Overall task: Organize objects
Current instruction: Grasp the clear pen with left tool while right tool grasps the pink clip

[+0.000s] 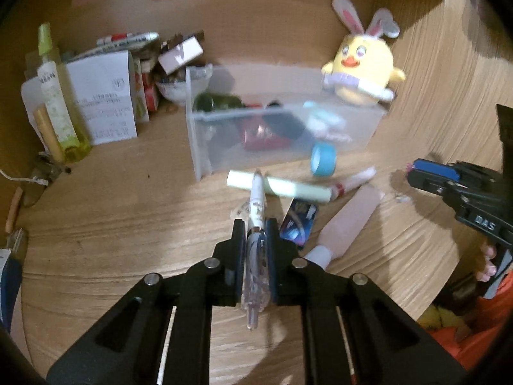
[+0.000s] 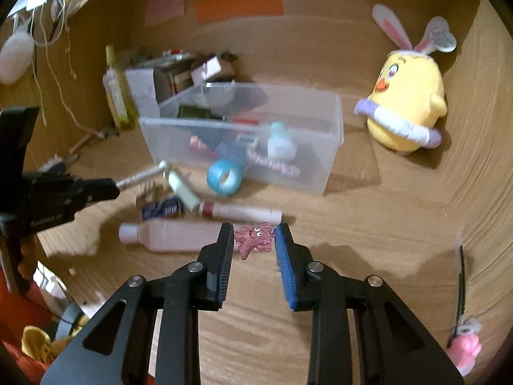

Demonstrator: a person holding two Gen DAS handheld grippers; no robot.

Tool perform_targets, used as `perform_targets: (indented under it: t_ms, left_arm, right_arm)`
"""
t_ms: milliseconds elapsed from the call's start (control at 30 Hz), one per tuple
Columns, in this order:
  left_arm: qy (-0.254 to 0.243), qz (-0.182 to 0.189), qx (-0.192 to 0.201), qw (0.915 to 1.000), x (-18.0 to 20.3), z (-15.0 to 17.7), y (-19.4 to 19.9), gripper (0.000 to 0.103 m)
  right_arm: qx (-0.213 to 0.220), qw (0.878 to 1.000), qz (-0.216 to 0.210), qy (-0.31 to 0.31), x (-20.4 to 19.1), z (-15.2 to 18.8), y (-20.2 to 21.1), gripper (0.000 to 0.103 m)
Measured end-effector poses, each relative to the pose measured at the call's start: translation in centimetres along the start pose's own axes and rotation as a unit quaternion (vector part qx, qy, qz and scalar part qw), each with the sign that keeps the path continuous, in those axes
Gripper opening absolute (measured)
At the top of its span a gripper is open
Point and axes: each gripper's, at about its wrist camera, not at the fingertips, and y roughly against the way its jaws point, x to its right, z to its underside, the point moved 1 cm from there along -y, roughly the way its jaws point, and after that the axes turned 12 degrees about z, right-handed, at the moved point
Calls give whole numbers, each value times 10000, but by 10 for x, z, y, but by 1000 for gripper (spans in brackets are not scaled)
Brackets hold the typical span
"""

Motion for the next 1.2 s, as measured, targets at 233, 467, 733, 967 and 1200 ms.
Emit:
perform_targets:
  t_ms: [233,467,733,967,1200]
  left_arm:
    - [9,124,469,9988,9,-19,23,10]
    - [-50,172,851,9962,14,-45,41,10]
    - [-68,22,1040,9946,10,-86,33,10]
    - [6,-76,921,9957,-1,-123,-2,10]
    - [241,-123,442,9987,-21,-138,-53,10]
  right_arm:
    - [362,9990,-117,-214,8,-34,5,25]
    - [752,9968,-160,-231,10,-76,10,25]
    - [1197,9926,-155,-140,2,-133,15,25]
    - [990,9951,-25,28,-13,-154,-17,25]
    - [275,9993,101,253,-22,-141,-77,25]
